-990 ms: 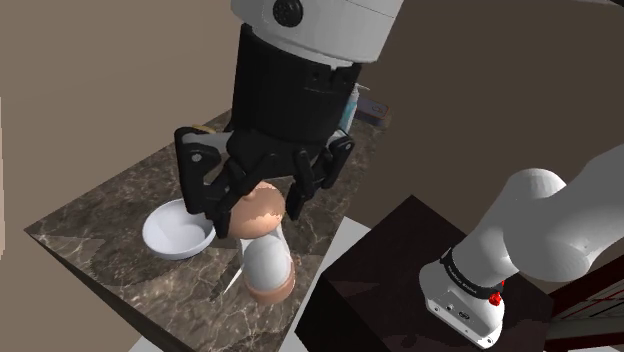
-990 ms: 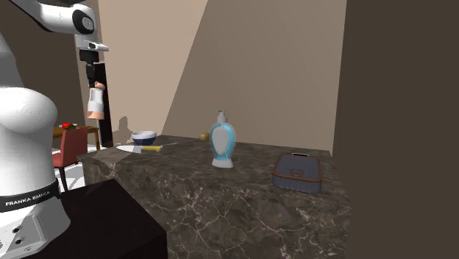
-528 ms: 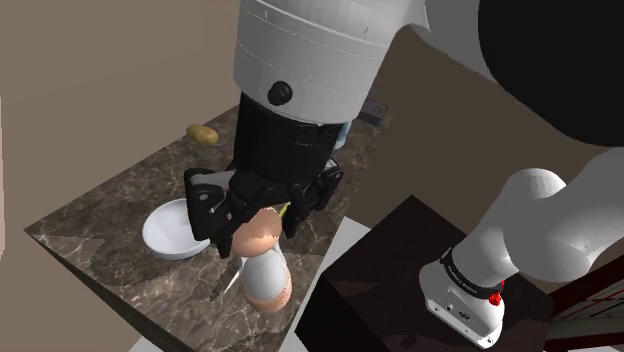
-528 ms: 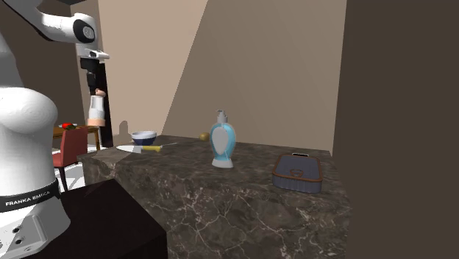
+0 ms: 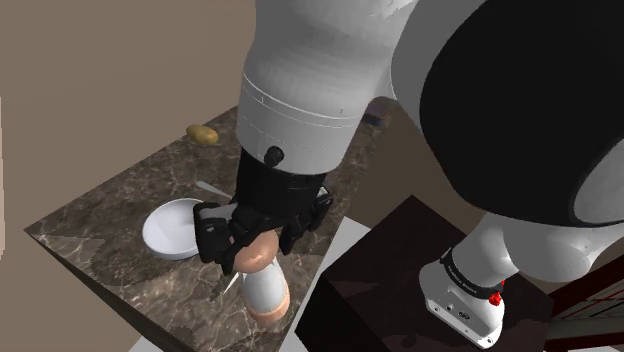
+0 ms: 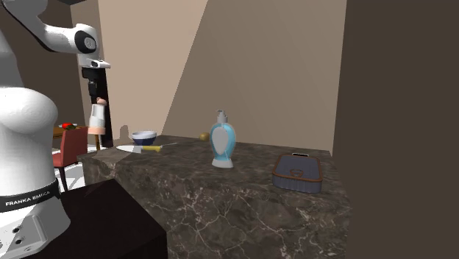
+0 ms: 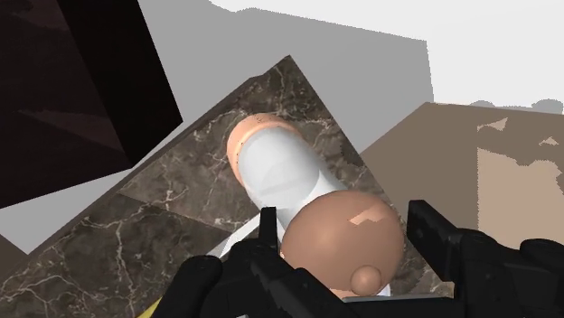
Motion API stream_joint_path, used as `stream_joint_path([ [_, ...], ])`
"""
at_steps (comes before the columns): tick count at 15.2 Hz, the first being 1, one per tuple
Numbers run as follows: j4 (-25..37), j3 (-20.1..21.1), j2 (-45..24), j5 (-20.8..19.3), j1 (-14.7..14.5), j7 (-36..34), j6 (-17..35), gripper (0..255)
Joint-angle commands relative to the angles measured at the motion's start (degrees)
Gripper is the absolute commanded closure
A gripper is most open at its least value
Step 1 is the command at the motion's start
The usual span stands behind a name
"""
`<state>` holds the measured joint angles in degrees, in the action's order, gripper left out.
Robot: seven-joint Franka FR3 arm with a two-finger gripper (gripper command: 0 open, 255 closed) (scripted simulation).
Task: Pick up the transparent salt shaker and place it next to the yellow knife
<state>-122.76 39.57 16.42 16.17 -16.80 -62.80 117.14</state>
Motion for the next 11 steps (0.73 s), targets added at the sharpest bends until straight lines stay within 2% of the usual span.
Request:
stream_joint_path([
  [1,-1.2,0.4,-0.4,0.0,-0.1,-0.1,1.6,255],
  [11,-6.8,2.2,-3.2,-0.6,0.0,-0.4,9.7,255],
])
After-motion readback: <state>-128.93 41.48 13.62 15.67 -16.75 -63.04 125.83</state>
